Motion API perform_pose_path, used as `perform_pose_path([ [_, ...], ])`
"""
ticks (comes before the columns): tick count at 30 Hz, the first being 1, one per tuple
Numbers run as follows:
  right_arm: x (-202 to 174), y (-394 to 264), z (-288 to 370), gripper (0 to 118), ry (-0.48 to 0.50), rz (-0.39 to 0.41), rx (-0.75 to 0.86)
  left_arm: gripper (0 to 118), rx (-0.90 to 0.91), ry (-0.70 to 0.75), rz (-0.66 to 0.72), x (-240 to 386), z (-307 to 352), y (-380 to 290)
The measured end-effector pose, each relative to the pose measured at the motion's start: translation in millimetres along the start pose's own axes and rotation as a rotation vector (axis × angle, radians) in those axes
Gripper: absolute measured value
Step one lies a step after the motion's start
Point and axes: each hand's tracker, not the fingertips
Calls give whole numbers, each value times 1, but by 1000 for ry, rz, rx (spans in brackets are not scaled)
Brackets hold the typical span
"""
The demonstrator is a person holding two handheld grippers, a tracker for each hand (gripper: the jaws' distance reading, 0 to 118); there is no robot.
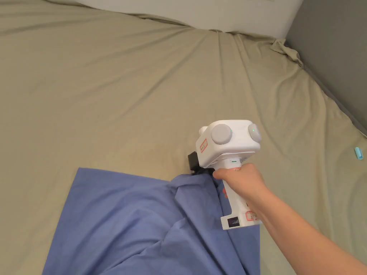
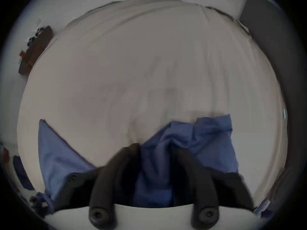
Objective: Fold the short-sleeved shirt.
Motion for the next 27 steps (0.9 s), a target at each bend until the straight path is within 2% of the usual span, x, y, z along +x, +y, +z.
perform_pose_path([
  [1, -2, -6, 0, 6, -39, 41, 11, 13, 2, -6, -1, 1, -1, 2],
  [2, -4, -12, 0, 5, -67, 56, 44, 13, 4, -15, -13, 3, -3, 5],
  [4, 4, -17, 17, 5, -52, 38, 80, 13, 19, -14, -29, 7, 1, 11],
  [7, 18, -29, 53, 5, 26, -59, 213, 13, 73, -86, 0, 11, 11, 28],
  [13, 65, -53, 189, 5, 67, -140, 529, 13, 261, -154, -128, 41, 59, 99],
  [14, 74, -58, 218, 5, 57, -164, 585, 13, 304, -164, -162, 49, 73, 113],
  [21, 108, -87, 431, 5, 31, -187, 985, 13, 645, -249, -296, 103, 208, 233],
  [24, 112, -87, 503, 5, -48, -173, 1108, 13, 789, -207, -357, 132, 271, 281],
  [25, 114, -85, 525, 5, -38, -167, 1140, 13, 836, -189, -398, 142, 291, 296],
  [27, 113, -80, 567, 5, -33, -173, 1203, 13, 860, -202, -394, 160, 328, 328],
])
